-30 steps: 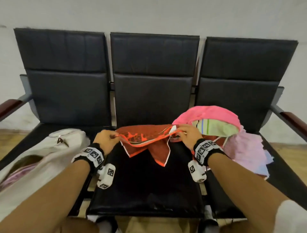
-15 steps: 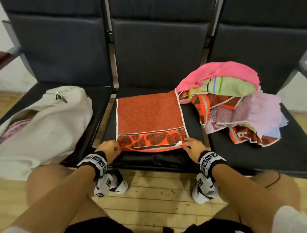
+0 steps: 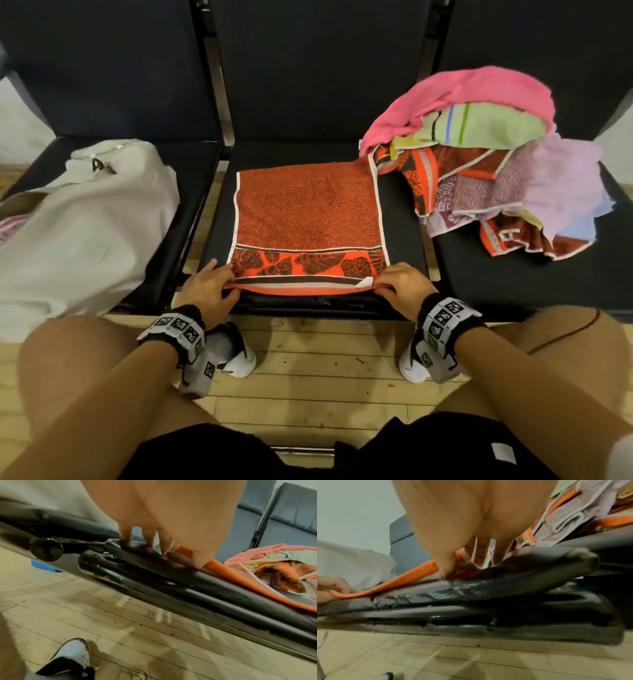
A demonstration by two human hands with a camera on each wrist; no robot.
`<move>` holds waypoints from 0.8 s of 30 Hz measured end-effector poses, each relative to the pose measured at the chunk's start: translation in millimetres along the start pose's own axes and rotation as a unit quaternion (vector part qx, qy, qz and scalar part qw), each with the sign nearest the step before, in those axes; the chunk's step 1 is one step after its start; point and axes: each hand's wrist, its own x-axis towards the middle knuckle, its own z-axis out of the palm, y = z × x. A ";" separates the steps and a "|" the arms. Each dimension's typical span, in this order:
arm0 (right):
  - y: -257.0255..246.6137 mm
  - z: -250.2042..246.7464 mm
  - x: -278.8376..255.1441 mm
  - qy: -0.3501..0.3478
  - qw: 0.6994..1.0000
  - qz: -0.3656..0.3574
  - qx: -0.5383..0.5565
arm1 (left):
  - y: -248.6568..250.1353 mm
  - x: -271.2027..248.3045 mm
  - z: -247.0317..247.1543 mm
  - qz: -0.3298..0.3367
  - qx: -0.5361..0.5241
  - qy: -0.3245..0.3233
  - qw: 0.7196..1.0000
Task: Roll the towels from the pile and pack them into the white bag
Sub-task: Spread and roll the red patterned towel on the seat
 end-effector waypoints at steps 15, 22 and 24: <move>-23.6 -7.7 -0.9 -0.008 0.983 0.169 0.069 | 2.1 -7.9 2.4 -0.049 -0.086 0.038 0.994; -43.6 -3.1 -2.5 0.074 0.983 0.162 -0.034 | 31.2 -10.1 -9.0 -0.119 -0.051 0.087 0.988; -48.6 3.9 -1.3 0.092 0.991 0.078 -0.054 | 36.5 -8.4 -7.8 -0.052 -0.012 0.145 0.988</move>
